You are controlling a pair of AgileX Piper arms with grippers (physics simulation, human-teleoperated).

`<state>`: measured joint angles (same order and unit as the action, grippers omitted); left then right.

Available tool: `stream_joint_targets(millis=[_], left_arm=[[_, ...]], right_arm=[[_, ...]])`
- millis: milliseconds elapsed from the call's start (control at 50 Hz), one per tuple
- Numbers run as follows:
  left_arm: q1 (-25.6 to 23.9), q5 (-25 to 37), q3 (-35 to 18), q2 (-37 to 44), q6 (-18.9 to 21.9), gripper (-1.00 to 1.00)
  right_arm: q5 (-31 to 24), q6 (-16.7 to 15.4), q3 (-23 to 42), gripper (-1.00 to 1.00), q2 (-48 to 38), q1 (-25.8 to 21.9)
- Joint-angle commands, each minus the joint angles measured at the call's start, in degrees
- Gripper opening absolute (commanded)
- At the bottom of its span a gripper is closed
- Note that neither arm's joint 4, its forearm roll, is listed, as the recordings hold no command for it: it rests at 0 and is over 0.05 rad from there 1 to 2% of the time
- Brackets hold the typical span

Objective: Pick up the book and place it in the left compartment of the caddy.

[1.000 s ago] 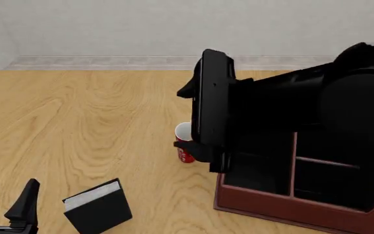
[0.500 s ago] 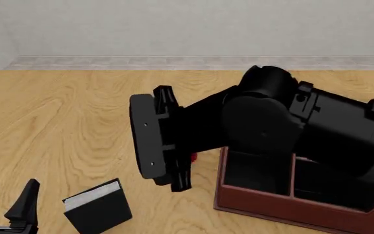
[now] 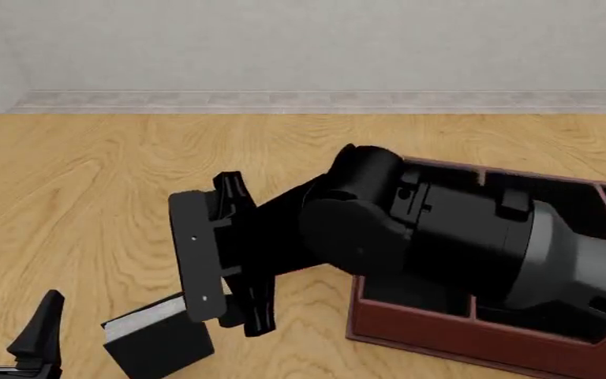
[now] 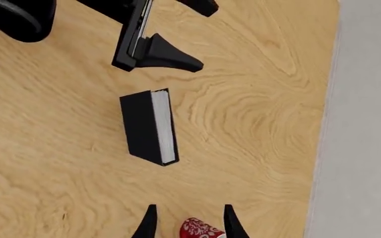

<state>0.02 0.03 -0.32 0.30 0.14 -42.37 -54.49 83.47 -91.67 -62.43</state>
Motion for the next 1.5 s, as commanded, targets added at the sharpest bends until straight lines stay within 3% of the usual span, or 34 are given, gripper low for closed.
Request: stream_joint_targets(millis=[20, 240, 800, 1500], left_arm=[[0.0, -0.1, 0.1, 0.0, 0.0, 1.0], [0.0, -0.1, 0.1, 0.0, 0.0, 1.0], [0.0, -0.1, 0.1, 0.0, 0.0, 1.0], [0.0, -0.1, 0.1, 0.0, 0.0, 1.0]], right_arm=[[1.5, 1.9, -0.9, 1.0, -1.4, -1.1], [2.7, 4.1, -2.1, 1.0, -2.6, -1.7], [3.9, 6.4, -0.3, 1.0, -7.4, -3.0], [3.5, 7.5, 2.7, 1.0, -12.7, -1.7]])
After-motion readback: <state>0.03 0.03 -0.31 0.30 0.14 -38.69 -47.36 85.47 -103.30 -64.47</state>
